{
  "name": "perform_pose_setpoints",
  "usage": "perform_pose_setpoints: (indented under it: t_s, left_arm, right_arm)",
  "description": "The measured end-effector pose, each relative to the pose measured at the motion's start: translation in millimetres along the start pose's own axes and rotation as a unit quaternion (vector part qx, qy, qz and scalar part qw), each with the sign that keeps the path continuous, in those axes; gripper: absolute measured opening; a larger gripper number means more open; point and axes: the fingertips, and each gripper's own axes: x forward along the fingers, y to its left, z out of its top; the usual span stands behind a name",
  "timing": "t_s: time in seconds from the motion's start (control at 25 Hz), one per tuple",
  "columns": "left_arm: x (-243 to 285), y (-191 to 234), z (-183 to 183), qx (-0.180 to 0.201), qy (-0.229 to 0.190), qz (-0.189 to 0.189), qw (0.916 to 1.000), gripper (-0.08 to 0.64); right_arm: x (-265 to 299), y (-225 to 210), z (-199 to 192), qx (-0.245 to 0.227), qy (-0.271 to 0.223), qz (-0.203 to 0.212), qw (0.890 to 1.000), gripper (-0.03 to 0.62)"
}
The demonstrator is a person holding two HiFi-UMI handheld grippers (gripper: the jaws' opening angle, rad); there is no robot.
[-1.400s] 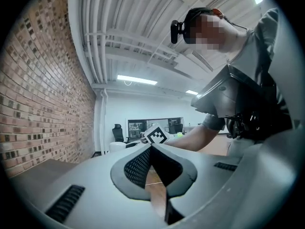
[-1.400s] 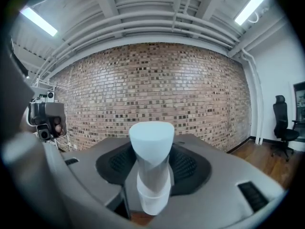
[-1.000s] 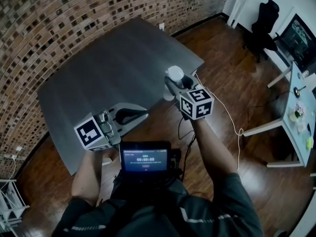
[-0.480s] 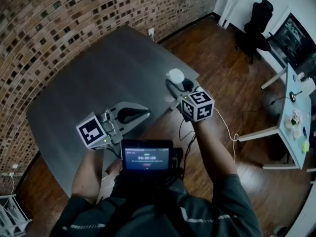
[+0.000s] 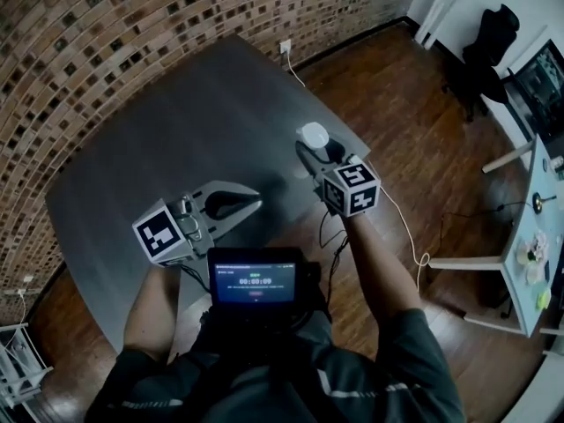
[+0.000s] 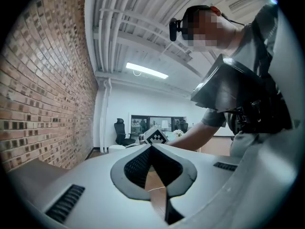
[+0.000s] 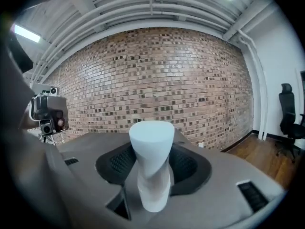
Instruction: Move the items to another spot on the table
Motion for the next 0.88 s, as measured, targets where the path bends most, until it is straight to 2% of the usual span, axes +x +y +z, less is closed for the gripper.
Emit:
perform_pose_setpoints:
  t_s: [0.28,0.56,0.88]
  left_arm:
    - [28,35,-18,0.0,0.009,0.047,0.9989,-0.003]
    - [38,59,-39,-0.013,0.016,0.092,0.9956,-0.005]
    - [46,66,-46,-0.011,0.032,0.103,0.9941,-0.003]
  right_arm:
    - [39,-28,-30,-0.02,0.016,0.05,0.998,0.221]
    - [61,-26,-55,-0.06,0.009,0.102,0.993,0.221]
    - [62,-26,-63,-0.06,-0.015,0.13,0.99,0.222]
